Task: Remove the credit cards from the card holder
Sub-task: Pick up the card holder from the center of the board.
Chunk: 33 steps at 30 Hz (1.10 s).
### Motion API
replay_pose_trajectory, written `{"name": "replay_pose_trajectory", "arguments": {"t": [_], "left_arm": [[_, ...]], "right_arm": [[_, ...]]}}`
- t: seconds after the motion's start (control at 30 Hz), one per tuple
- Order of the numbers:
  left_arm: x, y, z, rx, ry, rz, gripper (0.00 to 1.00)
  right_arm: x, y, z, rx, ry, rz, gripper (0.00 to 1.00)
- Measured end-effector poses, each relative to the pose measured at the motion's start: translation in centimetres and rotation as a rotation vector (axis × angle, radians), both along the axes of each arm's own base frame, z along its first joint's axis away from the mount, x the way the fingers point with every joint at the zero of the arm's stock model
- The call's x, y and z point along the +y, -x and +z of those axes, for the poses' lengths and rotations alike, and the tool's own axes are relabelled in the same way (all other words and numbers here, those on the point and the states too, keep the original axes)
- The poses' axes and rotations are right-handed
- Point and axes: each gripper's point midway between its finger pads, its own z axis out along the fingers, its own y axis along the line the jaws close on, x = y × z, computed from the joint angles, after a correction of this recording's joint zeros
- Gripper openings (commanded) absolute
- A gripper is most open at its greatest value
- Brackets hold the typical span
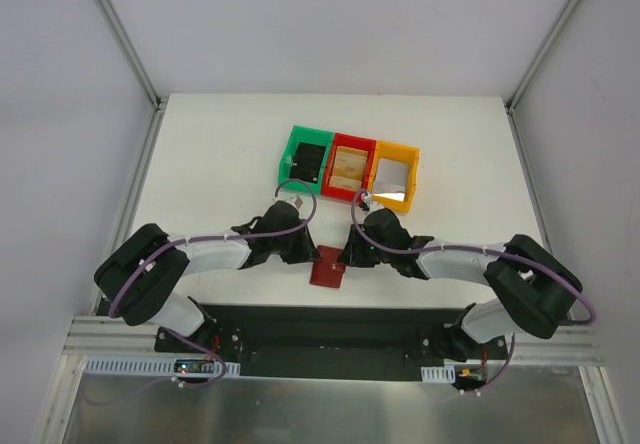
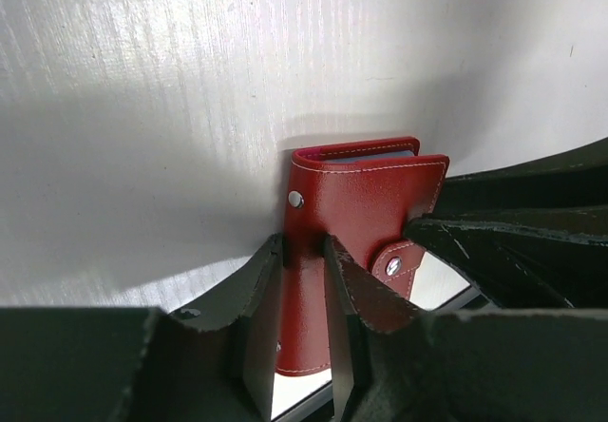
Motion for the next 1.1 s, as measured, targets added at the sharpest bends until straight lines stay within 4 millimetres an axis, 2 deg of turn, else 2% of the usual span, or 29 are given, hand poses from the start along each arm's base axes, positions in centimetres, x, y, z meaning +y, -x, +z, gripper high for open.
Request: {"name": "replay_pose_trajectory", "arguments": {"t": [0.2, 0.5, 0.6, 0.73, 0.8, 0.9, 1.1], "left_arm": [[0.0, 0.0, 0.0, 0.0, -0.002, -0.002, 0.15], [0.1, 0.0, 0.0, 0.0, -0.002, -0.001, 0.19], [0.1, 0.0, 0.0, -0.001, -0.002, 0.0, 0.28], [0.0, -0.1, 0.4, -0.013, 0.011, 0.001, 0.57], [0.0, -0.1, 0.9, -0.032, 0.026, 0.0, 0.66], [0.3, 0.1, 1.5, -0.05, 0.04, 0.002, 0.7], [1.4, 0.6, 2.0, -0.077, 0.078, 0.019, 0.71]], "right_arm": [[0.0, -0.1, 0.1, -0.002, -0.006, -0.001, 0.16], [0.0, -0.4, 0.2, -0.005, -0.013, -0.006, 0.0], [0.0, -0.4, 0.2, -0.005, -0.014, -0.006, 0.0], [0.3, -0.3, 0.4, -0.003, -0.025, 0.004, 0.01], [0.4, 0.0, 0.4, 0.002, -0.031, 0.017, 0.0], [0.5, 0.3, 0.6, 0.005, -0.036, 0.035, 0.0], [0.5, 0.8, 2.1, -0.004, -0.062, 0.061, 0.0]]}}
